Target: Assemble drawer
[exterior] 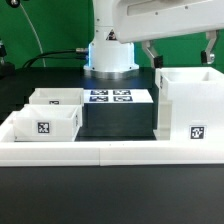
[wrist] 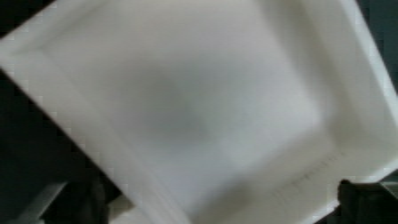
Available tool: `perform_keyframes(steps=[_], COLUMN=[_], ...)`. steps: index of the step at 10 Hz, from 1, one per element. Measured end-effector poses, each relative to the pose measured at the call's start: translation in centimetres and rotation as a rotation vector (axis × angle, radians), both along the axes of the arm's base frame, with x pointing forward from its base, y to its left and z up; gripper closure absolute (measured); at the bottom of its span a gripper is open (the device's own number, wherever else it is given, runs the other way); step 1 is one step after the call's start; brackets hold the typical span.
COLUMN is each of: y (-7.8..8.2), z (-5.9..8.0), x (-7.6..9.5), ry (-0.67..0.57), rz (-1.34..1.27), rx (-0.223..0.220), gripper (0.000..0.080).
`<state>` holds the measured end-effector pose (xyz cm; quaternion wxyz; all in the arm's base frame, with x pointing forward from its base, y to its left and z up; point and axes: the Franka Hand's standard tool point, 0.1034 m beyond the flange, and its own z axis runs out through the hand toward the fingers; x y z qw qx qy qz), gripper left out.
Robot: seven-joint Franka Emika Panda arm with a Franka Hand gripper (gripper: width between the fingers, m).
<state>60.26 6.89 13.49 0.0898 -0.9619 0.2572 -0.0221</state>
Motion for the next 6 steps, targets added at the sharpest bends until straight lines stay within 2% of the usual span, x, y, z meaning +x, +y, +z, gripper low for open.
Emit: perform_keyframes(steps=[1, 3, 6], y=[-0.7, -2.6, -2.5], z=[-0.1, -0.4, -0.5], x=[-0.1, -0.1, -0.1], ry=[-0.017, -0.065, -0.083], rz=[0.117, 0.251, 0.391], rx=[-0.026, -0.045, -0.062], gripper=[0.0150, 0.0150, 0.0150])
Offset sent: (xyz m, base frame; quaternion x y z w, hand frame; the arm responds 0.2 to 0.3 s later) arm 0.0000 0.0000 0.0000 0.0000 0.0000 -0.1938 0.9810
